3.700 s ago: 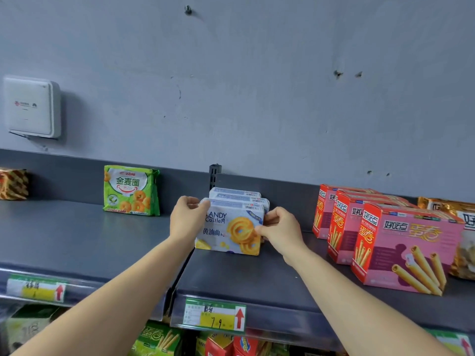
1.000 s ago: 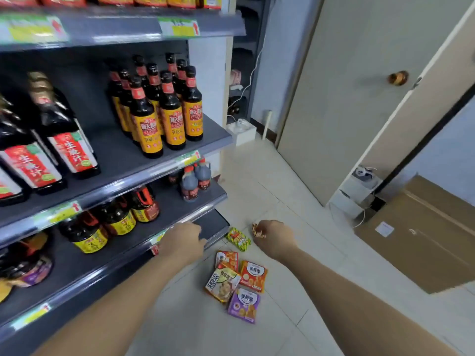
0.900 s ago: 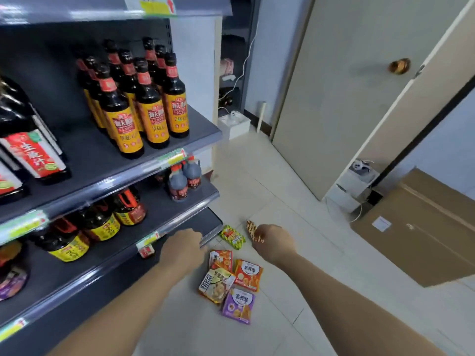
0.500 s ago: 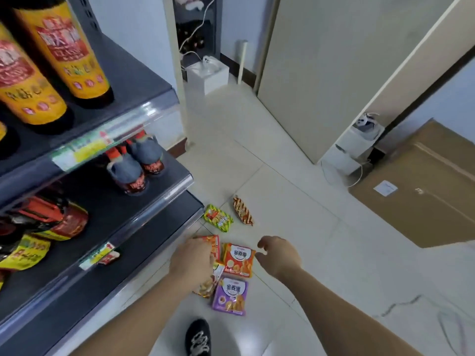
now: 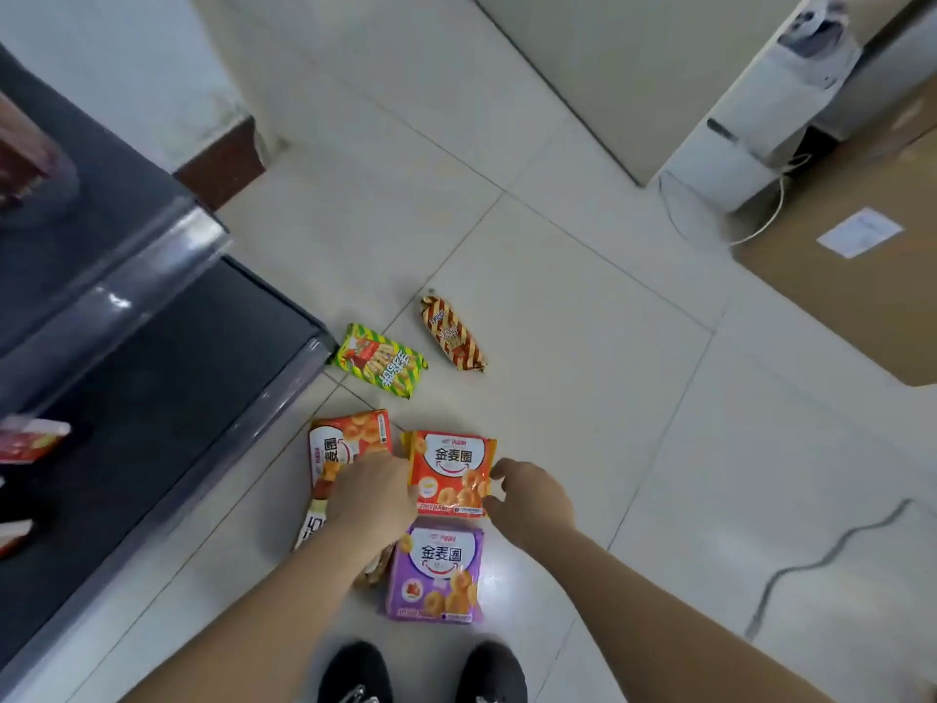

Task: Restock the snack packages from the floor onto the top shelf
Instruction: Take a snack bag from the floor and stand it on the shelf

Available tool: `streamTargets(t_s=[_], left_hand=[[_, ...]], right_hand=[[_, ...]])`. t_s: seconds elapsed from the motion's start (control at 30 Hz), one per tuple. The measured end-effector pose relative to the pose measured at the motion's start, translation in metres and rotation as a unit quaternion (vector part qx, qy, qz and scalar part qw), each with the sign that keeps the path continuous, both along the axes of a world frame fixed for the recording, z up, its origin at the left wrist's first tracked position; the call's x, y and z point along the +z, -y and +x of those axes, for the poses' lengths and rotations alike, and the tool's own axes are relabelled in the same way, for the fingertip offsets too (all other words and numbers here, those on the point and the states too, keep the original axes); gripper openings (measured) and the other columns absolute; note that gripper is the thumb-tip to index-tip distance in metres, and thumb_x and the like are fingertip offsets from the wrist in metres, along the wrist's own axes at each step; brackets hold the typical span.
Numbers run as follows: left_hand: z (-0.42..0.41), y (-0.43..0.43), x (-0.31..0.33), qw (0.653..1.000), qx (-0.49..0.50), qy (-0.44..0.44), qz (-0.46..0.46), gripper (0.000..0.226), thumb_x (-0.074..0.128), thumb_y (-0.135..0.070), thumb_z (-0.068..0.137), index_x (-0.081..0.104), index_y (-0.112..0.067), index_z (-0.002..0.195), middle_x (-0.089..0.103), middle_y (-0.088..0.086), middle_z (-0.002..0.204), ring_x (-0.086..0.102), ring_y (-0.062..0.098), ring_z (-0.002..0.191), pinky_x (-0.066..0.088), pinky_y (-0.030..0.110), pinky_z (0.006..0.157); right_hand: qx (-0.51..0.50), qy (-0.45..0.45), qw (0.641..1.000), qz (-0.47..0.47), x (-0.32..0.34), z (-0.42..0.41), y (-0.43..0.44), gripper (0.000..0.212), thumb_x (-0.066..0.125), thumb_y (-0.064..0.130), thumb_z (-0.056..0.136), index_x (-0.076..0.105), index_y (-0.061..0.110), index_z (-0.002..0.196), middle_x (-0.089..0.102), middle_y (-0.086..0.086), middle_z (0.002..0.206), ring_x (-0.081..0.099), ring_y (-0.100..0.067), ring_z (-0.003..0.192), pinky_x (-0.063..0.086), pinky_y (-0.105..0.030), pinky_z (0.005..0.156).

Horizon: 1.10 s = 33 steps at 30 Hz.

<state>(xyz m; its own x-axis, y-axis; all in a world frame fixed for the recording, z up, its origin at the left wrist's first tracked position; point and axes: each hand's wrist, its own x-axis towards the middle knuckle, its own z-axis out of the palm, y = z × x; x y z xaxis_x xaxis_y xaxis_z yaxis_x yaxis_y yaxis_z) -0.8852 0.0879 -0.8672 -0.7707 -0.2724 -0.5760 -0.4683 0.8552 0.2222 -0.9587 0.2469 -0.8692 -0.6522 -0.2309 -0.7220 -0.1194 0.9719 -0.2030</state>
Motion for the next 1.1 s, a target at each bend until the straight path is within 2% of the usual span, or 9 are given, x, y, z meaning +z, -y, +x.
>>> streamTargets(t_s=[0.27, 0.37, 0.43, 0.53, 0.67, 0.8, 0.87, 1.0, 1.1], left_hand=[[-0.016, -0.016, -0.171, 0.998, -0.002, 0.062, 0.023, 0.028, 0.053, -0.032, 0.094, 0.060, -0.015, 0.115, 0.061, 0.005, 0.115, 0.059, 0.024, 0.106, 0.051, 0.038, 0.089], [-0.019, -0.020, -0.212, 0.989, 0.063, 0.122, 0.051, 0.032, 0.051, -0.026, 0.094, 0.052, -0.013, 0.123, 0.062, 0.006, 0.121, 0.060, 0.027, 0.109, 0.049, 0.042, 0.095], [-0.021, -0.023, -0.228, 0.976, 0.122, 0.161, 0.084, 0.034, 0.047, -0.027, 0.094, 0.047, -0.014, 0.126, 0.062, 0.006, 0.122, 0.059, 0.028, 0.112, 0.046, 0.045, 0.099], [-0.028, -0.026, -0.236, 0.961, 0.171, 0.176, 0.129, 0.027, 0.045, -0.027, 0.094, 0.054, -0.016, 0.117, 0.063, 0.002, 0.118, 0.059, 0.027, 0.109, 0.044, 0.045, 0.100], [-0.032, -0.032, -0.204, 0.948, 0.242, 0.108, 0.176, 0.029, 0.046, -0.022, 0.099, 0.055, -0.014, 0.125, 0.064, 0.006, 0.122, 0.062, 0.025, 0.106, 0.050, 0.031, 0.080], [-0.024, -0.035, -0.141, 0.941, 0.271, 0.041, 0.197, 0.037, 0.043, -0.017, 0.100, 0.046, -0.012, 0.137, 0.057, 0.007, 0.132, 0.057, 0.025, 0.117, 0.048, 0.029, 0.081], [-0.019, -0.034, -0.105, 0.935, 0.288, 0.008, 0.205, 0.038, 0.043, -0.017, 0.101, 0.045, -0.013, 0.138, 0.057, 0.006, 0.132, 0.058, 0.024, 0.116, 0.050, 0.029, 0.081], [-0.002, -0.023, -0.026, 0.916, 0.331, -0.043, 0.222, 0.033, 0.048, -0.025, 0.099, 0.052, -0.018, 0.131, 0.064, 0.000, 0.123, 0.066, 0.016, 0.096, 0.055, 0.027, 0.071], [0.007, -0.011, 0.043, 0.909, 0.353, -0.069, 0.211, 0.030, 0.049, -0.030, 0.098, 0.055, -0.020, 0.126, 0.068, -0.002, 0.112, 0.065, 0.012, 0.082, 0.052, 0.024, 0.064]], right_hand=[[-0.125, 0.045, 0.991, -0.006, -0.168, 0.007, -0.018, 0.039, 0.056, 0.033, 0.091, 0.052, 0.021, 0.128, 0.061, -0.002, 0.121, 0.061, -0.021, 0.106, 0.051, -0.030, 0.079], [-0.272, 0.086, 0.957, -0.056, -0.207, 0.014, -0.020, 0.044, 0.056, 0.032, 0.092, 0.046, 0.017, 0.132, 0.062, -0.004, 0.122, 0.063, -0.023, 0.102, 0.054, -0.033, 0.080], [-0.340, 0.125, 0.928, -0.085, -0.225, 0.018, -0.019, 0.041, 0.057, 0.031, 0.093, 0.042, 0.020, 0.130, 0.062, 0.000, 0.111, 0.064, -0.020, 0.090, 0.056, -0.032, 0.072], [-0.404, 0.157, 0.891, -0.134, -0.235, 0.020, -0.013, 0.032, 0.053, 0.023, 0.096, 0.046, 0.019, 0.127, 0.063, 0.005, 0.105, 0.065, -0.017, 0.089, 0.057, -0.031, 0.071], [-0.413, 0.113, 0.890, -0.156, -0.210, 0.016, -0.010, 0.036, 0.050, 0.023, 0.098, 0.047, 0.022, 0.134, 0.065, 0.002, 0.118, 0.067, -0.019, 0.100, 0.058, -0.035, 0.082], [-0.417, 0.042, 0.891, -0.174, -0.151, 0.013, -0.013, 0.035, 0.048, 0.023, 0.099, 0.048, 0.023, 0.134, 0.062, 0.001, 0.119, 0.063, -0.015, 0.093, 0.050, -0.020, 0.060], [-0.413, 0.012, 0.893, -0.178, -0.116, 0.012, -0.012, 0.032, 0.049, 0.029, 0.099, 0.051, 0.025, 0.130, 0.062, 0.002, 0.117, 0.064, -0.013, 0.092, 0.048, -0.019, 0.058], [-0.396, -0.025, 0.898, -0.189, -0.031, 0.012, -0.002, 0.027, 0.054, 0.040, 0.094, 0.057, 0.029, 0.119, 0.066, 0.003, 0.107, 0.067, -0.013, 0.087, 0.059, -0.037, 0.073], [-0.371, -0.039, 0.907, -0.197, 0.042, 0.009, 0.012, 0.026, 0.058, 0.041, 0.092, 0.059, 0.027, 0.114, 0.067, 0.004, 0.094, 0.067, -0.010, 0.076, 0.058, -0.033, 0.069]])
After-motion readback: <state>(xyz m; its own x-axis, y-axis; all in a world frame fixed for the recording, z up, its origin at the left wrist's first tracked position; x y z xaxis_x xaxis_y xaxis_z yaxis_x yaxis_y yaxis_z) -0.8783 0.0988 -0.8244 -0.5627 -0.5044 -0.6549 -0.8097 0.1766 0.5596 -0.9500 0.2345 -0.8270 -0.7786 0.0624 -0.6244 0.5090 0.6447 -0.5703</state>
